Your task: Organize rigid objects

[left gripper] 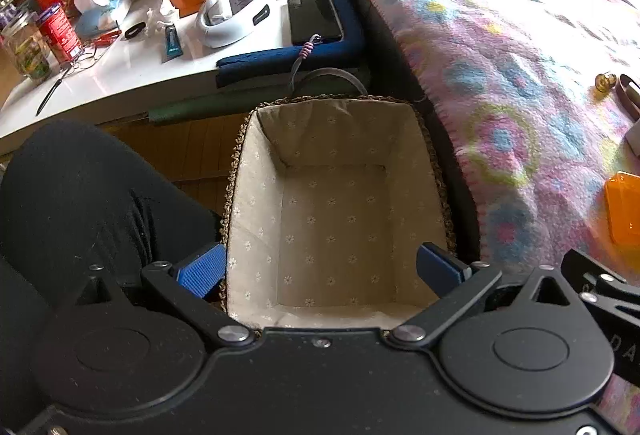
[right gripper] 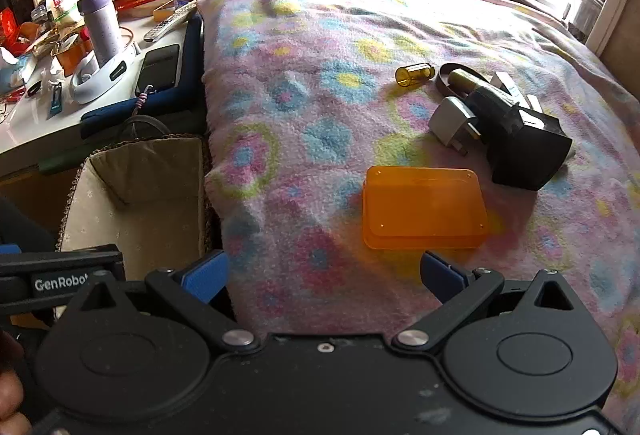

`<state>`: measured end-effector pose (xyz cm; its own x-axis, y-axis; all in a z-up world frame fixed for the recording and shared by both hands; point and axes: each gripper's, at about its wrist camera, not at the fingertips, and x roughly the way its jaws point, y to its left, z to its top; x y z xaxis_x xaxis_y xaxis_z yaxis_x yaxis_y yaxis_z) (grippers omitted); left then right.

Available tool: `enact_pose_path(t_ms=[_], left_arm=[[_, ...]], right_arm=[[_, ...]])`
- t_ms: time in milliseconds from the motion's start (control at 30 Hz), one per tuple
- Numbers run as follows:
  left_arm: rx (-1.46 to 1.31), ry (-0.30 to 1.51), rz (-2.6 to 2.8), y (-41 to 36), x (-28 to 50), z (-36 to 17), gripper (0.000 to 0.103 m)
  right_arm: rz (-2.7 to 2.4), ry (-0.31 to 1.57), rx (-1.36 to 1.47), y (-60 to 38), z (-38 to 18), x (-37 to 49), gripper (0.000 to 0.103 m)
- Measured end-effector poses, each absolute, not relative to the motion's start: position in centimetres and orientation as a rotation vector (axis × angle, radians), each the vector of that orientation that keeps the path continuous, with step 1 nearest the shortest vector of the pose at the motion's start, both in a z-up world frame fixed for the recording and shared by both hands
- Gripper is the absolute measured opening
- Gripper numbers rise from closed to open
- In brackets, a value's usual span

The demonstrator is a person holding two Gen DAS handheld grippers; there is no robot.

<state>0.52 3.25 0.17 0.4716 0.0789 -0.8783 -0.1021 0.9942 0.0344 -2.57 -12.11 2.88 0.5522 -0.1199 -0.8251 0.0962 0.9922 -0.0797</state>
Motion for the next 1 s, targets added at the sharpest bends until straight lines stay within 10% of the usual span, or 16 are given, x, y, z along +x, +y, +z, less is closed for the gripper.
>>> enact_pose_path(t_ms=[1000], left_arm=[[0.051,1.045,0.032,1.3,0.3,0.9,0.099]], right_arm=[[-0.172,0.931,0.178,-21.5,6.0,-0.8,0.101]])
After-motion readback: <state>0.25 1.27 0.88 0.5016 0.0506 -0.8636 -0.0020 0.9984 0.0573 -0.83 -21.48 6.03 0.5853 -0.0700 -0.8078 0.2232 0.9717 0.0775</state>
